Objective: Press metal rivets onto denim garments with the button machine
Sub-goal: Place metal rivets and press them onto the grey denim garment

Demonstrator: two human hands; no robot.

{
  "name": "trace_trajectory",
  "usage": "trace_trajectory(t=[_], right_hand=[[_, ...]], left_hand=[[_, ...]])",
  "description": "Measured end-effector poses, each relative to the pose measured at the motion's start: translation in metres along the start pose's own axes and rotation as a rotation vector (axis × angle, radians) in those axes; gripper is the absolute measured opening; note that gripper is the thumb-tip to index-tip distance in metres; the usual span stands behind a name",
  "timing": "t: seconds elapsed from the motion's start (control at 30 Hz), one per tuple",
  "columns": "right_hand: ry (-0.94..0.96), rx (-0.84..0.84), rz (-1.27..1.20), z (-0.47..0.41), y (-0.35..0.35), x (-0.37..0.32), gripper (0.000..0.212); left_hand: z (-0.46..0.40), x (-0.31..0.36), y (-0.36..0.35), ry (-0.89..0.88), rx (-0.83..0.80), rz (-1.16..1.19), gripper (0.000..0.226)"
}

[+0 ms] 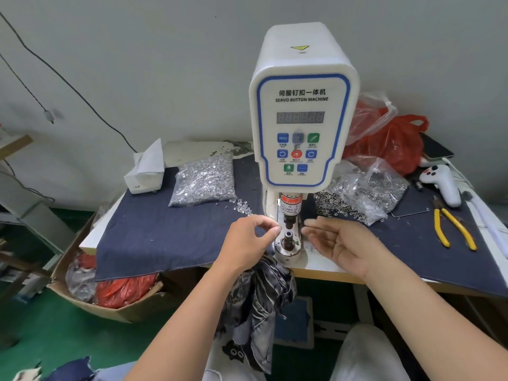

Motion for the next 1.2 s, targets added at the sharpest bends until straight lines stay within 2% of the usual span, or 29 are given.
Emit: trace_trajectory(t=[0.13, 0.2, 0.57, 0.77, 0.93, 1.03, 1.13, 1.2], right_hand=[[0.12, 0.196, 0.144, -0.008, 0.038, -0.006, 0.024], [0.123, 0.234, 0.155, -0.011, 0.05, -0.001, 0.025], [0.139, 0.195, 0.18, -0.02, 0.057, 0.003, 0.029], [0.139, 0.192, 0.176, -0.022, 0.059, 0.004, 0.031], [0.163, 0.185, 0.205, -0.016, 0.055, 0.001, 0.029], [0.268, 0.145, 0.411, -0.002, 0.041, -0.005, 0.026], [0.444, -0.077, 0.895, 0.02, 0.002, -0.002, 0.015], [0.478, -0.256, 1.213, 0.029, -0.022, 0.012, 0.034]], left_hand=[[0.002, 0.011, -0.011, -0.014, -0.019, -0.031, 0.019], [0.002, 0.013, -0.015, -0.018, -0.015, -0.067, 0.013], [0.003, 0.028, -0.014, -0.089, 0.012, -0.202, 0.003], [-0.002, 0.029, -0.014, -0.047, -0.013, -0.259, 0.009], [0.002, 0.022, -0.003, 0.009, 0.005, -0.126, 0.009], [0.009, 0.006, 0.013, 0.144, 0.117, 0.184, 0.016], [0.017, -0.006, 0.011, 0.316, 0.105, 0.364, 0.024], [0.022, -0.006, 0.003, 0.372, 0.057, 0.462, 0.025]])
Point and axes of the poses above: each hand's wrist, its own z-axis away from the middle knuckle, its own y-axis out of the back of the hand, x = y × z, the point moved 7 cm from there along -z, towards the middle knuckle, and after that the axes turned 13 degrees about z, right-handed, at the moved point
